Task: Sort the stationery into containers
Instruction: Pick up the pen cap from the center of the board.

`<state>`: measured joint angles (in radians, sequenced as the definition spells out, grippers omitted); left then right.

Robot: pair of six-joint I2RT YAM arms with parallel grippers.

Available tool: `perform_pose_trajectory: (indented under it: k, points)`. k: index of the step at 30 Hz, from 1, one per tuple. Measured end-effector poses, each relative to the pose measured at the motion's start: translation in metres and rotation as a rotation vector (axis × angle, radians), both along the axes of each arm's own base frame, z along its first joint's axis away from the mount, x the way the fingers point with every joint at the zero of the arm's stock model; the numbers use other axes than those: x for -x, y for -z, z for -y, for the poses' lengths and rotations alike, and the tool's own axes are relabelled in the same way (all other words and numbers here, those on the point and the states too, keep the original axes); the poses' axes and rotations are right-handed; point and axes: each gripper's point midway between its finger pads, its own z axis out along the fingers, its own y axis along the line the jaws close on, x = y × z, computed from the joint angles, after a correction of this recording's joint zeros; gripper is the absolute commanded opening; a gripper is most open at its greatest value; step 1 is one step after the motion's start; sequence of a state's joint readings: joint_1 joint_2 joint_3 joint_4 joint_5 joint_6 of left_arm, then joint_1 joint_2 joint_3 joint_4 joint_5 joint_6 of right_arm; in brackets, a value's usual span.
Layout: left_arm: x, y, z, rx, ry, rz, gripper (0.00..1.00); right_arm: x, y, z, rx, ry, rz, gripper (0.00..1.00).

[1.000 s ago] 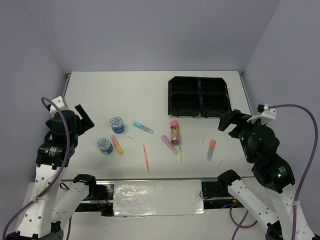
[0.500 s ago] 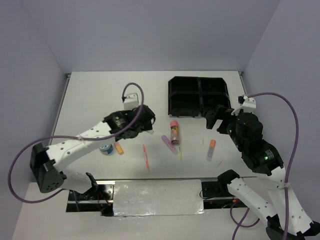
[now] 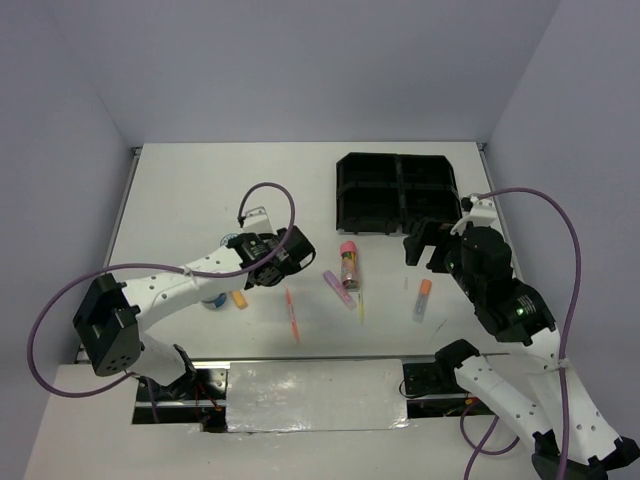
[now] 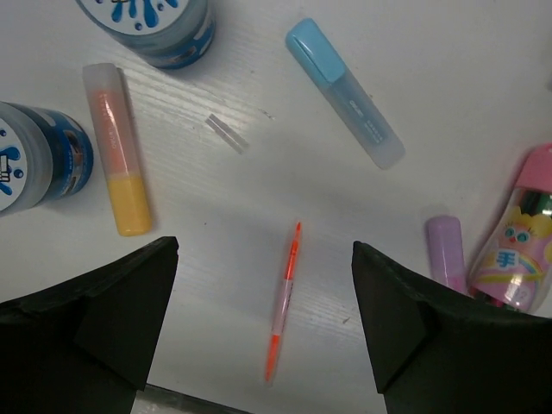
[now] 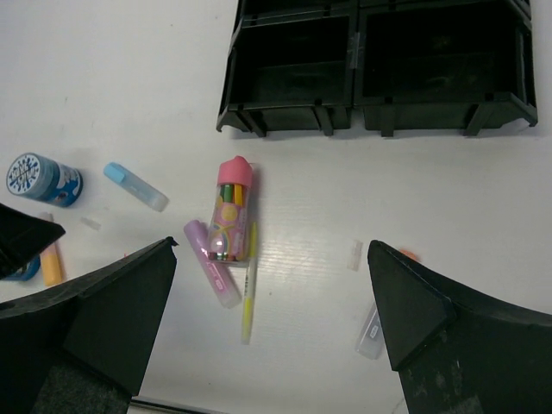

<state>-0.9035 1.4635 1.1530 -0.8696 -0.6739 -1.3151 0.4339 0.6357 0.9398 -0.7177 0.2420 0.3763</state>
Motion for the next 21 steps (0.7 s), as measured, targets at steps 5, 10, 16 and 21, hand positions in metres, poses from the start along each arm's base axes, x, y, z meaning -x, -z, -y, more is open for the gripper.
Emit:
perform_pose_trajectory:
  k: [5,10,16,21]
  points:
    - [-0.009,0.008,-0.023,0.043,-0.128,-0.01,0.88,-0.001,0.005,-0.005,-0.004,-0.019,-0.01,1.0]
    - [-0.018,0.02,-0.049,0.075,-0.258,-0.033,0.85,-0.002,0.007,-0.01,-0.019,-0.044,-0.008,1.0]
    - [-0.04,0.03,-0.048,0.068,-0.321,-0.045,0.79,-0.002,0.016,-0.019,-0.029,-0.083,-0.027,1.0]
    - [-0.047,0.053,-0.046,0.024,-0.347,-0.09,0.73,-0.003,0.018,-0.022,-0.034,-0.099,-0.025,1.0]
